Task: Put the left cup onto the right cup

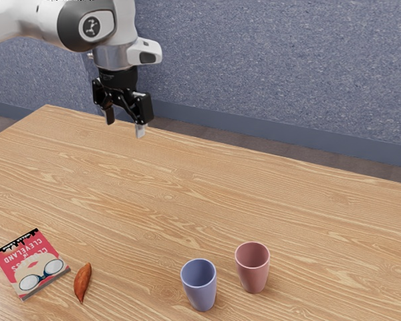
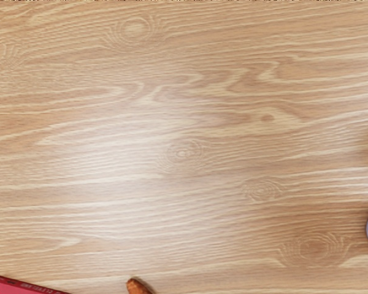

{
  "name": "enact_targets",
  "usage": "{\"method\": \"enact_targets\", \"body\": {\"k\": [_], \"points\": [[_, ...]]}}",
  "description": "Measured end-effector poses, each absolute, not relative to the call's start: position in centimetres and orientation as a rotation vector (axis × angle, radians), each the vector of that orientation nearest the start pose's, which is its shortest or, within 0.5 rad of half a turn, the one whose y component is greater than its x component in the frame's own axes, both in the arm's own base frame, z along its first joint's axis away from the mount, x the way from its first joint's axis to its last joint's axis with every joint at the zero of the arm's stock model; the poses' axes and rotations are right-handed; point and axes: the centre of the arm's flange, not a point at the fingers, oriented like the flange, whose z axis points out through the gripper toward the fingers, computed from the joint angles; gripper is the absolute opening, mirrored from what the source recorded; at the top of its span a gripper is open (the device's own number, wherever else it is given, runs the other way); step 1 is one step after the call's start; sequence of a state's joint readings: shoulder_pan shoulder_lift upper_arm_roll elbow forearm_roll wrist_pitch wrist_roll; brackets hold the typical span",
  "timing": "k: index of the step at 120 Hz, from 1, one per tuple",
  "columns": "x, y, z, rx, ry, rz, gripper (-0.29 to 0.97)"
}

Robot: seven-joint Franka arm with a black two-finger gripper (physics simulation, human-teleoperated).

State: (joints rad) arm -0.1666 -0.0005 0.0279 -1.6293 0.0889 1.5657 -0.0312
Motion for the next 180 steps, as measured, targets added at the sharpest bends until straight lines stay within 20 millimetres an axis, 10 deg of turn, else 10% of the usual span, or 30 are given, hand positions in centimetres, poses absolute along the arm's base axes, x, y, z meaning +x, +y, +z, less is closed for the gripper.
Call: {"method": "enact_targets", "body": {"k": [35, 88, 180], "points": [[53.5, -6.1, 58.3, -3.056, 0.159, 0.038, 0.68], [48.8, -18.6, 51.6, -3.098, 0.402, 0.039, 0.68], [45.2, -25.8, 38.3, -3.257, 0.202, 0.149, 0.57]]}}
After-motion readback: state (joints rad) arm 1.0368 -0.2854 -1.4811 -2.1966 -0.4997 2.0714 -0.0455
